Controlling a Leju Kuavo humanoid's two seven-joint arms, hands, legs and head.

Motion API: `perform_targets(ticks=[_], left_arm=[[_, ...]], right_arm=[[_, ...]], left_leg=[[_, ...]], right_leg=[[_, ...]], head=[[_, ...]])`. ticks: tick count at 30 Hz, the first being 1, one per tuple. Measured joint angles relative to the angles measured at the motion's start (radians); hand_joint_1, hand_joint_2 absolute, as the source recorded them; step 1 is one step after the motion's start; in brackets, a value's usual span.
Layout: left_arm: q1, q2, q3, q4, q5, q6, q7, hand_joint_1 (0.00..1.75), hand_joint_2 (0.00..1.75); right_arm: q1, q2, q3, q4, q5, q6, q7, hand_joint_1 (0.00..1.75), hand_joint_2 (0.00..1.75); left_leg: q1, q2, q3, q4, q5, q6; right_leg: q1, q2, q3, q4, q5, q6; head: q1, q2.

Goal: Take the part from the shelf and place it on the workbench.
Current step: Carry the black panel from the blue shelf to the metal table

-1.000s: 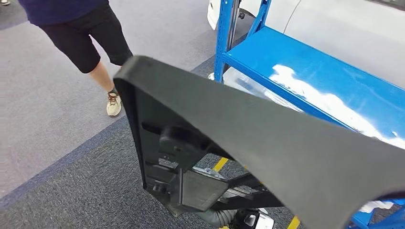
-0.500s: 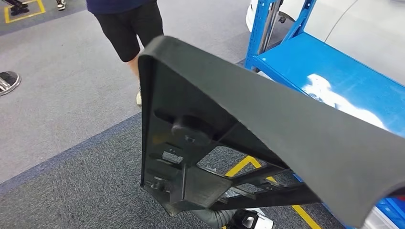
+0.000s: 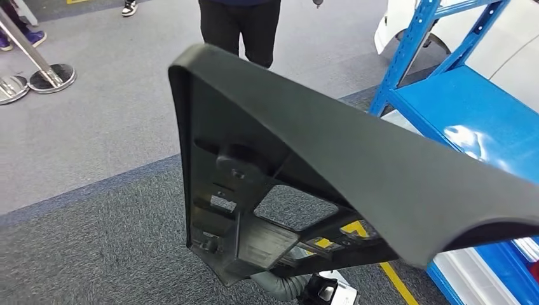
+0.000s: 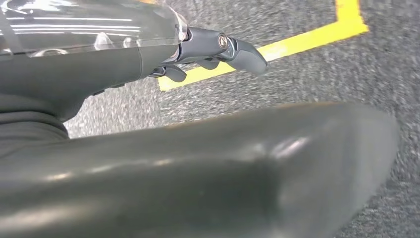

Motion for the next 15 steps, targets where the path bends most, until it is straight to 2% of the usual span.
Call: perform_targets(ticks=[2, 3, 4, 6, 7, 9, 10, 11, 12, 13, 14, 15], left_arm=[[-0.001, -0.001, 0.000, 0.000, 0.000, 0.000, 0.000, 0.00, 0.00], [-0.003, -0.001, 0.000, 0.000, -0.001, 0.000, 0.001, 0.00, 0.00], [-0.003, -0.001, 0.000, 0.000, -0.001, -0.001, 0.003, 0.00, 0.00], [0.001, -0.002, 0.000, 0.000, 0.000, -0.002, 0.008, 0.00, 0.00], [0.003, -0.004, 0.000, 0.000, 0.001, -0.003, 0.010, 0.00, 0.00], [0.002, -0.008, 0.000, 0.000, 0.007, -0.003, 0.012, 0.00, 0.00], [-0.001, -0.012, 0.001, 0.000, 0.011, -0.003, 0.012, 0.00, 0.00], [-0.004, -0.016, 0.001, 0.000, 0.015, -0.003, 0.012, 0.00, 0.00], [-0.006, -0.022, 0.001, 0.000, 0.018, -0.003, 0.013, 0.00, 0.00], [-0.006, -0.029, 0.002, 0.000, 0.019, -0.004, 0.013, 0.00, 0.00], [-0.004, -0.035, 0.002, 0.001, 0.018, -0.006, 0.013, 0.00, 0.00], [-0.002, -0.042, 0.002, 0.001, 0.016, -0.008, 0.013, 0.00, 0.00]], right_arm=[[-0.001, 0.000, 0.000, 0.001, 0.000, -0.001, 0.000, 1.75, 1.75], [-0.001, 0.000, 0.000, 0.001, 0.002, -0.003, 0.000, 1.75, 1.75], [-0.001, 0.000, 0.000, 0.001, 0.003, -0.006, 0.000, 1.75, 1.75], [-0.005, 0.000, 0.001, 0.002, 0.004, -0.010, 0.000, 1.75, 1.75], [-0.009, 0.000, 0.004, 0.003, 0.003, -0.007, 0.000, 1.75, 1.75], [-0.019, 0.000, 0.010, 0.007, 0.001, 0.000, 0.000, 1.75, 1.75], [-0.022, -0.001, 0.014, 0.010, 0.002, 0.004, 0.000, 1.75, 1.75], [-0.024, -0.002, 0.017, 0.015, 0.003, 0.005, 0.000, 1.75, 1.75], [-0.026, -0.004, 0.020, 0.021, 0.005, 0.005, 0.000, 1.75, 1.75], [-0.026, -0.007, 0.023, 0.027, 0.007, 0.004, 0.000, 1.75, 1.75], [-0.026, -0.010, 0.025, 0.034, 0.010, 0.001, 0.000, 1.75, 1.75], [-0.026, -0.013, 0.026, 0.040, 0.012, -0.002, 0.000, 1.75, 1.75]], left_leg=[[0.000, -0.028, -0.003, 0.007, -0.001, -0.005], [0.001, -0.040, -0.007, 0.009, 0.000, -0.011], [0.002, -0.051, -0.012, 0.009, 0.001, -0.017], [0.007, -0.071, -0.018, 0.006, 0.006, -0.032], [0.007, -0.062, -0.021, 0.009, 0.004, -0.037], [0.005, -0.008, -0.048, 0.063, -0.030, -0.045], [0.004, 0.025, -0.075, 0.120, -0.061, -0.048], [0.005, 0.043, -0.107, 0.188, -0.093, -0.051], [0.007, 0.052, -0.135, 0.248, -0.116, -0.055], [0.009, 0.056, -0.149, 0.279, -0.122, -0.057], [0.010, 0.060, -0.142, 0.271, -0.109, -0.058], [0.011, 0.068, -0.115, 0.223, -0.081, -0.058]], right_leg=[[-0.004, 0.047, 0.058, -0.135, 0.061, -0.007], [-0.004, 0.067, 0.074, -0.176, 0.073, -0.009], [-0.004, 0.078, 0.081, -0.193, 0.074, -0.011], [-0.002, 0.061, 0.082, -0.201, 0.077, -0.017], [-0.003, 0.049, 0.085, -0.208, 0.081, -0.023], [-0.006, 0.021, 0.092, -0.222, 0.087, -0.035], [-0.003, 0.006, 0.094, -0.224, 0.087, -0.039], [-0.001, -0.010, 0.094, -0.224, 0.086, -0.042], [0.001, -0.026, 0.094, -0.224, 0.085, -0.042], [0.002, -0.041, 0.094, -0.224, 0.084, -0.042], [0.003, -0.054, 0.094, -0.224, 0.083, -0.041], [0.003, -0.067, 0.096, -0.223, 0.081, -0.039]], head=[[0.000, 0.000], [0.000, 0.000], [0.000, 0.000], [0.000, 0.000], [0.000, 0.000], [0.000, 0.000], [0.000, 0.000], [0.000, 0.000], [0.000, 0.000], [0.000, 0.000], [0.000, 0.000], [0.000, 0.000]])
